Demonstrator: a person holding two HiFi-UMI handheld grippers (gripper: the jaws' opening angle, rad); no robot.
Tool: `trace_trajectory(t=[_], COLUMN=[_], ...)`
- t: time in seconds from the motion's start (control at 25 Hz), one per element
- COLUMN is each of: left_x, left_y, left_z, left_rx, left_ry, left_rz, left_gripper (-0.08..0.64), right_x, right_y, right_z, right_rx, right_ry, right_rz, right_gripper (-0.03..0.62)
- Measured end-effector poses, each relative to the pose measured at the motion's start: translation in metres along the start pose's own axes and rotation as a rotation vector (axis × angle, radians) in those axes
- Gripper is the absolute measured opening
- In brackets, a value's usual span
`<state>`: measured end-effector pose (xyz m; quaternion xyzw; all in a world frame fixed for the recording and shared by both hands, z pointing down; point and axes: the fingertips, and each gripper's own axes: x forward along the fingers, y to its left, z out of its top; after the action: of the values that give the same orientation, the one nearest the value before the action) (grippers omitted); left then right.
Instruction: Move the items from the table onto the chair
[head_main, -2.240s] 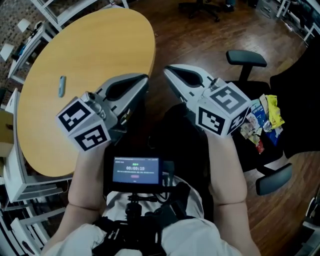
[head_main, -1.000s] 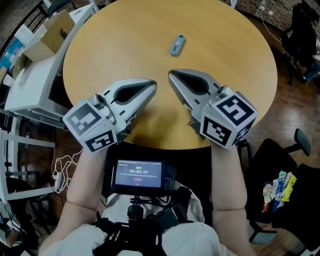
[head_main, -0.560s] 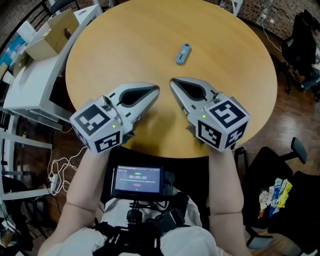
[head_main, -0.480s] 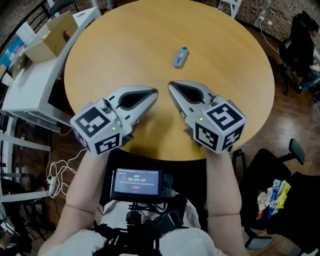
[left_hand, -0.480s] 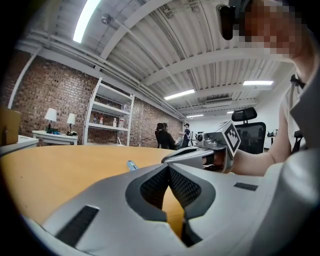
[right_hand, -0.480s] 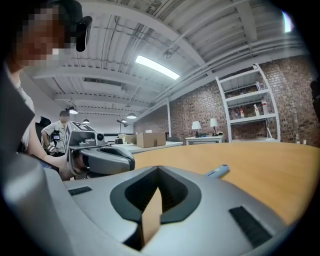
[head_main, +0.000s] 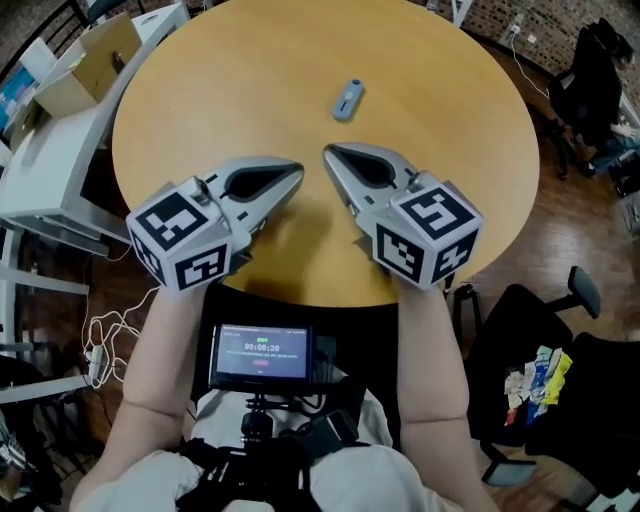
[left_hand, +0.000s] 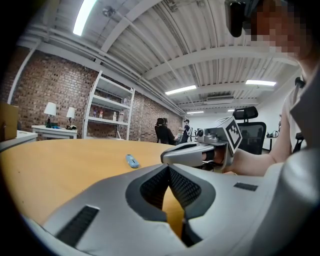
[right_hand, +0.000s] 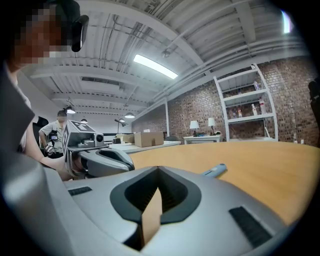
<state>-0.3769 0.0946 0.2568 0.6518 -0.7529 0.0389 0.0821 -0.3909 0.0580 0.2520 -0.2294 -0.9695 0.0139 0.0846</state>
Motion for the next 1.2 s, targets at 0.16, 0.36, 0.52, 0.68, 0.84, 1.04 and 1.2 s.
trace_trajectory(t=[0.16,0.36,0.52,0.68,0.84,1.04,1.2], left_x=[-0.0004,-0.0001,0.0004,0.0003,0.0016,0.0018,0.0027], left_y=[0.0011,0.0007,-0.0005,-0.0013,-0.0013,-0.0049,-0.0041], left_z=[-0.0020,-0.0030,-0.0026,-0.0028,-0.0020,-0.0053,-0.0040], left_rx=[-0.006,-0.005,-0.004,-0.002,0.003,-0.002,0.004], left_ry=[0.003,0.005,0.005,0.005,0.000,0.005,0.002], left_rz=[0.002,0.002,0.002,0.001,0.002,-0.004,-0.004], left_gripper=[0.006,0.006,0.006,0.006,0.006,0.008,0.008], right_x=[0.0019,0.0016,0.0003,-0.0002,-0.0005,-0.0033,-0.0024], right_y=[0.0005,0.0005,0.0003,0.0008,-0.0002,0.0013,-0.0002], right_z=[-0.0018,-0.0028,-0.0025,-0.0026,-0.0017,-0.0043,-0.0037], right_rx=[0.003,0.003,0.003,0.003,-0.002,0.005,0.010], right_ry=[0.006,0.007,0.006,0.005,0.003,0.005,0.007], right_rz=[0.001,0.001,0.001,0.001,0.000,0.000,-0.001], right_gripper=[0.003,0.003,0.003,0.003,0.003,0.003,0.005])
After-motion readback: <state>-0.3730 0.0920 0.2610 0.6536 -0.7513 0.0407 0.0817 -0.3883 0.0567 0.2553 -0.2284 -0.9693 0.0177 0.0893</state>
